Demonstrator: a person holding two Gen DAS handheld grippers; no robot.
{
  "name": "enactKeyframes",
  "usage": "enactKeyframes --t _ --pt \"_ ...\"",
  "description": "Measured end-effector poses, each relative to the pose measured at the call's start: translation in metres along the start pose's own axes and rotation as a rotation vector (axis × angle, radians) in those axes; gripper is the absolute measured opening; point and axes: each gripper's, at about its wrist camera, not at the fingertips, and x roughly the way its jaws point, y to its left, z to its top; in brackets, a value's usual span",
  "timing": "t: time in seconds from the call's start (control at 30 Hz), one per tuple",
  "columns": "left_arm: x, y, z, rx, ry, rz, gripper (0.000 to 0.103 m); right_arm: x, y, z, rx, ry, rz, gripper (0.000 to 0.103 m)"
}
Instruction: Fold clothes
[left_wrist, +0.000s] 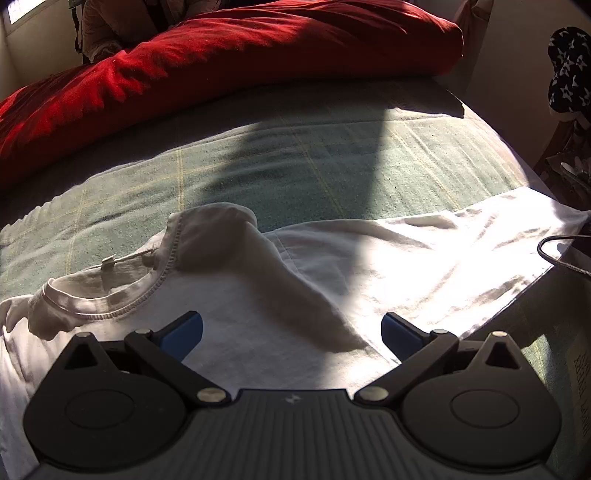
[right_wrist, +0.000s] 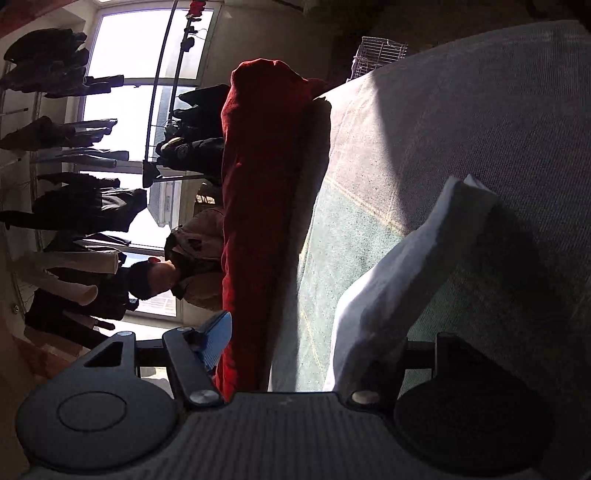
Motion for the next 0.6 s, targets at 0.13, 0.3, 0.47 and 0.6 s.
enactKeyframes --t 0.13,0.3,0.47,0.6 --pt "0.0 -0.002 -0.003 -0.011 0.003 -0.001 0.102 -0.004 -0.004 0.002 -0.026 0.024 -0.084 0.061" --pt "0.0 -0.01 -0.005 0.009 0.009 0.001 0.102 -0.003 -0.008 -0.002 -0.069 0.074 -0.183 0.025" --pt "-0.003 -0.017 -0.005 0.019 0.006 -0.001 0.102 -0.009 -0.01 0.0 -0.074 0.073 -0.232 0.006" --pt "-0.005 -0.022 -0.003 0.028 0.002 -0.003 0.102 -0.022 -0.006 0.01 -0.079 0.047 -0.244 0.004"
